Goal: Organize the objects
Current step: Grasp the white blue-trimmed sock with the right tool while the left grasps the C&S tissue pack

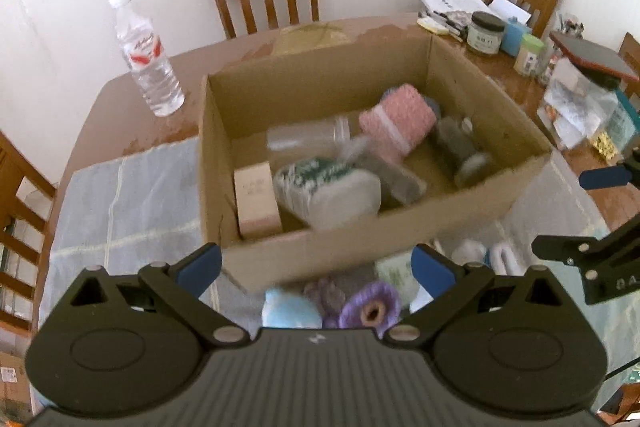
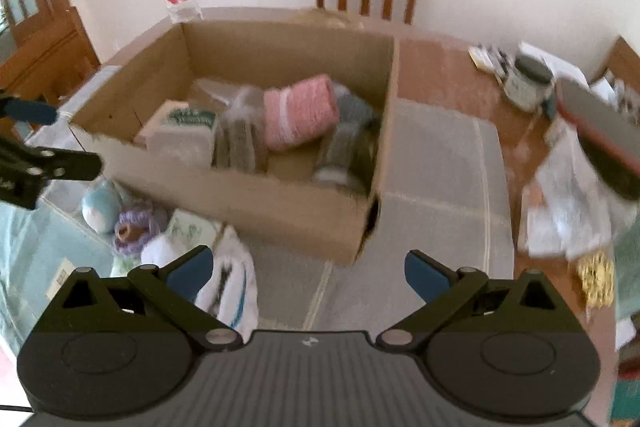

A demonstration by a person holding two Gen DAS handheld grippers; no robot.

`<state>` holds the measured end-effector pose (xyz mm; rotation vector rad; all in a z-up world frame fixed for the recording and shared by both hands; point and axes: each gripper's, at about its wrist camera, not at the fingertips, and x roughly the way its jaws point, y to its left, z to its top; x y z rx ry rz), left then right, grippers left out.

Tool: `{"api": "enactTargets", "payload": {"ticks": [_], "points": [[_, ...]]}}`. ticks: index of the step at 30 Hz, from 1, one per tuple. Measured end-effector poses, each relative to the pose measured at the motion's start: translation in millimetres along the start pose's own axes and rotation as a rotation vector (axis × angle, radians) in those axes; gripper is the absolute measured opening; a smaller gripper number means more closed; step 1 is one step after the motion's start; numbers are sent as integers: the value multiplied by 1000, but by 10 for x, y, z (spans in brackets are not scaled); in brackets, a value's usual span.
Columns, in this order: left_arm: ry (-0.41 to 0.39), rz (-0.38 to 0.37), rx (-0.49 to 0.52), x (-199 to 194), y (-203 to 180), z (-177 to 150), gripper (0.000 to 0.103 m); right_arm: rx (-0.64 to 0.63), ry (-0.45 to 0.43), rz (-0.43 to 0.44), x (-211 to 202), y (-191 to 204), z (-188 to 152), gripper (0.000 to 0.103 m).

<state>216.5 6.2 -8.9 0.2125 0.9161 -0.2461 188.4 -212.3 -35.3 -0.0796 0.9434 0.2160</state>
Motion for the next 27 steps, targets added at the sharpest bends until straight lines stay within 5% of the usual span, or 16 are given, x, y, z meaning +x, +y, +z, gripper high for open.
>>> {"api": "enactTargets", "payload": {"ticks": [13, 27], "points": [[26, 12, -77, 98, -181, -719, 101, 153, 14, 71, 138, 86, -432, 103], [43, 21, -142, 103, -174, -876, 101, 177, 28, 27, 238, -70, -485, 103]]}}
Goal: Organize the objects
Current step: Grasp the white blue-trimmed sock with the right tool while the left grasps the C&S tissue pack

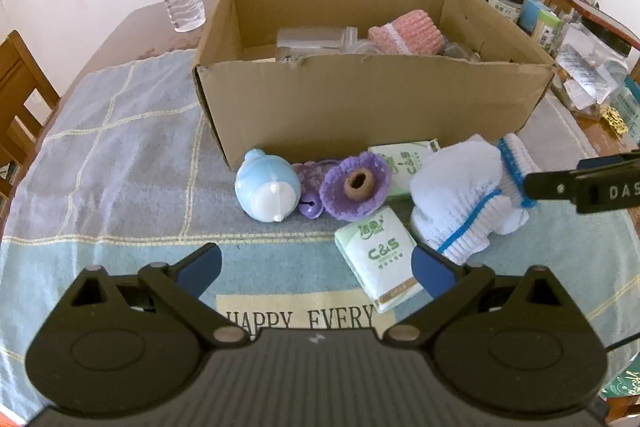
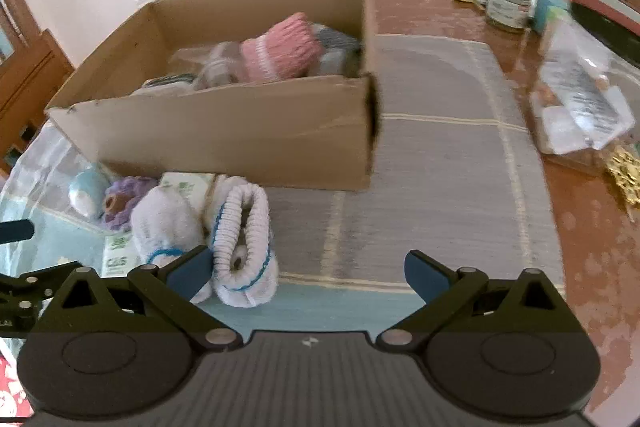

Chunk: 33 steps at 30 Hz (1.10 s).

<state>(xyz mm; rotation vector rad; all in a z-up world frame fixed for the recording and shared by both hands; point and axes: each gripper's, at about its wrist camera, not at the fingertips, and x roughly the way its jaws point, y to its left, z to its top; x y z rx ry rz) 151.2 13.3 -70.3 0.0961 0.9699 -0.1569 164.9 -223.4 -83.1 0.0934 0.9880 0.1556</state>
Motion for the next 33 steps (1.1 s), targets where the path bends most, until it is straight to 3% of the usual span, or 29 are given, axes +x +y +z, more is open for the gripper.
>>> {"api": "enactTargets", "payload": {"ticks": [5, 8, 16, 22, 25, 33], "points": [[9, -9, 7, 38, -33, -17, 101, 8, -4, -60, -30, -185, -30, 103], [12, -15, 7, 54, -43, -23, 101, -18, 2, -50, -47, -237, -60, 103], [18, -28, 6, 72, -50, -55, 101, -223, 26, -30, 108, -34, -230, 103], [36, -43, 16, 123, -78, -83, 101, -306, 25, -26, 362, 63, -211, 103], [40, -48, 30, 167, -120, -87, 101, -305, 18, 14, 450, 46, -132, 103], [51, -54, 9, 358, -174, -44, 101, -300, 6, 11, 529, 34, -16, 103]]}}
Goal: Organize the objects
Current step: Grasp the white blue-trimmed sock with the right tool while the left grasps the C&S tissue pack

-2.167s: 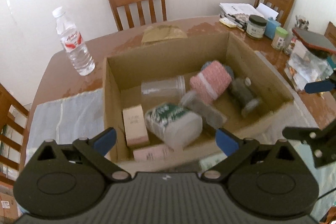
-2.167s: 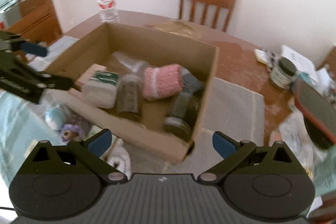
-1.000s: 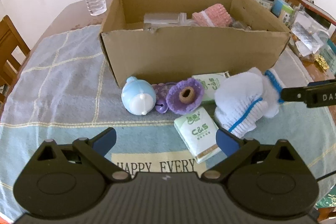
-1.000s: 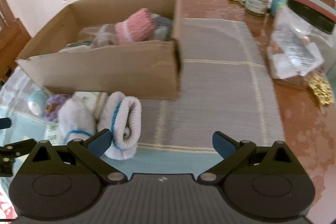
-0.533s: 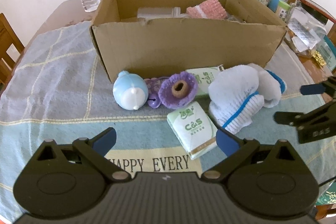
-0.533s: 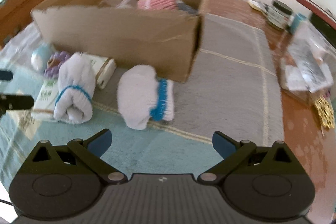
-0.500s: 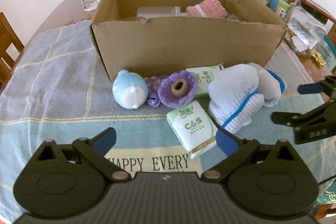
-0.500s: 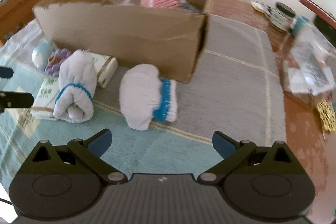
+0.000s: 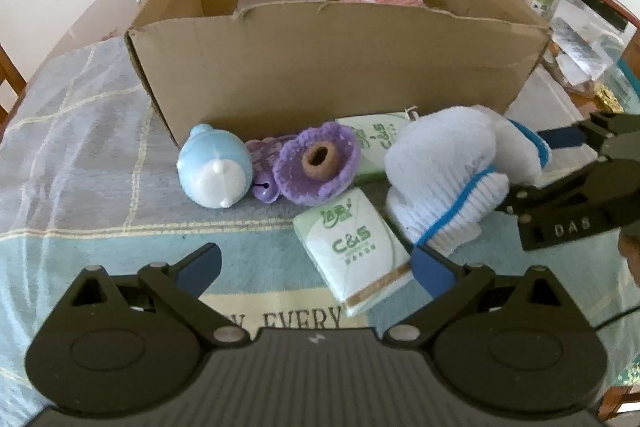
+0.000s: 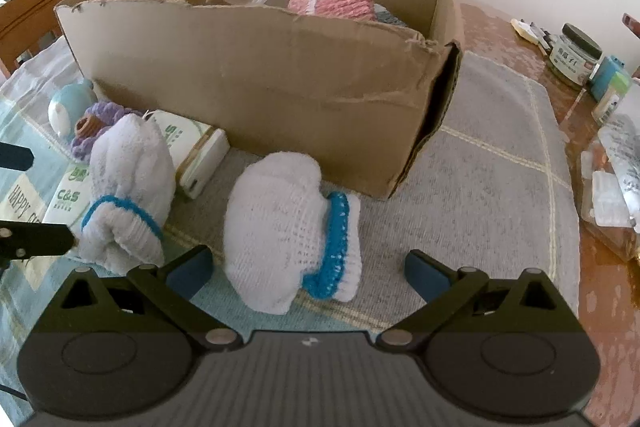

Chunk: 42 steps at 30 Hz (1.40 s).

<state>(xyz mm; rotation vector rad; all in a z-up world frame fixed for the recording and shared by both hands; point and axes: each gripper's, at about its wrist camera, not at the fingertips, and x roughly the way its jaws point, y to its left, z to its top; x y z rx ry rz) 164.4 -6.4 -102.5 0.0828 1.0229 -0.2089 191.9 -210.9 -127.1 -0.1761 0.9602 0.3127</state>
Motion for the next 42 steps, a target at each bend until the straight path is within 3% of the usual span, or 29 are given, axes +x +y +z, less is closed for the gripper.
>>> {"api": "enactTargets", "payload": {"ticks": [10, 15, 21, 25, 29, 35, 42], "points": [[27, -2, -47, 14, 138, -109, 102, 17, -42, -14, -11, 13, -71, 103], [45, 61, -58, -103, 342, -244, 102, 17, -52, -14, -10, 16, -86, 103], [74, 159, -142, -93, 598, -323, 102, 19, -79, -16, -5, -3, -115, 103], [61, 113, -173, -99, 539, -264, 102, 20, -86, -18, -14, 5, -130, 103], [40, 55, -139, -99, 333, -207, 102, 20, -87, -17, -23, 9, -135, 103], [27, 86, -149, 88, 220, -83, 102, 22, -87, -20, -45, 25, -140, 103], [33, 139, -163, 64, 403, -236, 102, 17, -84, -17, -71, 36, -153, 103]]}}
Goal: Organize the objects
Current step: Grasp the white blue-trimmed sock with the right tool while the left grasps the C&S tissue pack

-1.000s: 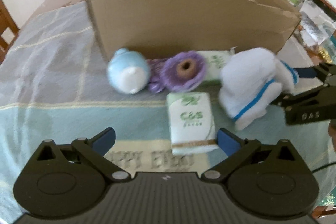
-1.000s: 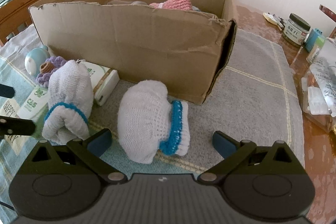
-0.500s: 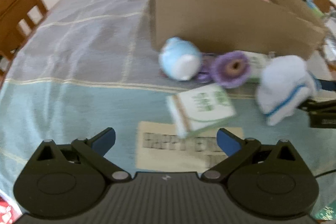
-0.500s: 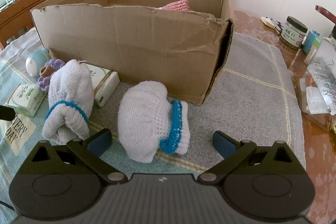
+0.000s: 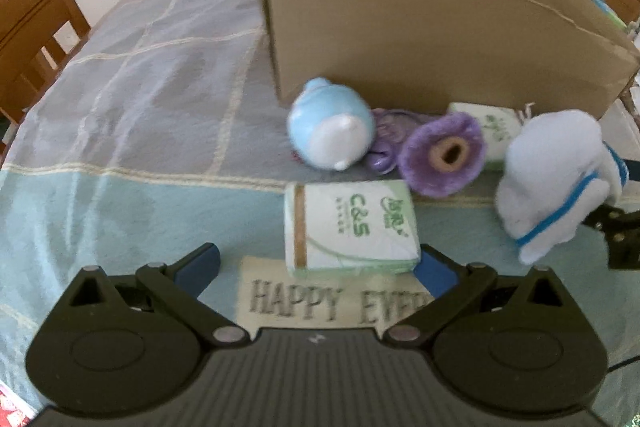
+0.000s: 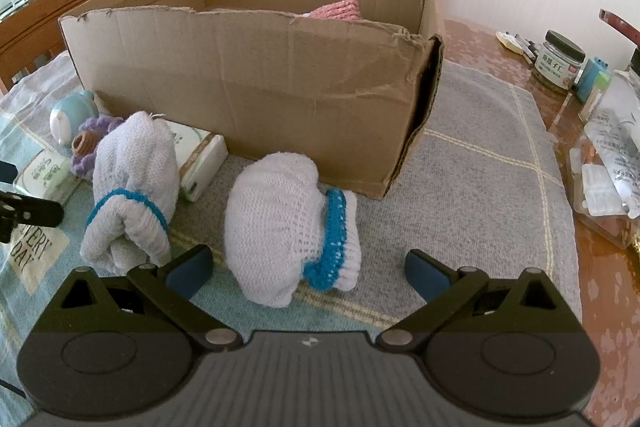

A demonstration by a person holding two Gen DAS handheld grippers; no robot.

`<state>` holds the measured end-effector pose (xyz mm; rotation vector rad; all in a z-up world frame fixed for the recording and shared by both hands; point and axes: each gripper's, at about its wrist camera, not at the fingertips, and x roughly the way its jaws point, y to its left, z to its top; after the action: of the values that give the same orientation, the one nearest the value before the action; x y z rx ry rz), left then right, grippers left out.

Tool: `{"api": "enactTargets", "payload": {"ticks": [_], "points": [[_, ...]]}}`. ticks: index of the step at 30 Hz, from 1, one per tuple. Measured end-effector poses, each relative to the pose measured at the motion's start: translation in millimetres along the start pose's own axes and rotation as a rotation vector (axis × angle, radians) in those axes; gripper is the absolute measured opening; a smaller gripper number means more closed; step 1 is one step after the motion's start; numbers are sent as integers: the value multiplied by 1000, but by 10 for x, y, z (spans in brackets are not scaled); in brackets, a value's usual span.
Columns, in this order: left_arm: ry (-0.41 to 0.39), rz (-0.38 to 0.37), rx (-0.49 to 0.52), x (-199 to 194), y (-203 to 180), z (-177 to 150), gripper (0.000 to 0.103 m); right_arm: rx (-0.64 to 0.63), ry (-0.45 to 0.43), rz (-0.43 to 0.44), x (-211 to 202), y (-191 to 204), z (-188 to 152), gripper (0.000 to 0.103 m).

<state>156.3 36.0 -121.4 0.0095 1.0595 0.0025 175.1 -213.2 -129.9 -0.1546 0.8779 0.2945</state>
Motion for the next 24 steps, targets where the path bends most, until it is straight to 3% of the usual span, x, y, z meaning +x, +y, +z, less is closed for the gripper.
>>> {"api": "enactTargets", "payload": {"ticks": [14, 22, 24], "points": [[-32, -23, 22, 62, -118, 137, 97, -75, 36, 43, 109, -34, 153, 103], [-45, -30, 35, 33, -125, 121, 90, -110, 33, 36, 40, 70, 216, 82], [-52, -36, 41, 28, -123, 126, 85, -125, 34, 30, 14, 100, 226, 72]]}}
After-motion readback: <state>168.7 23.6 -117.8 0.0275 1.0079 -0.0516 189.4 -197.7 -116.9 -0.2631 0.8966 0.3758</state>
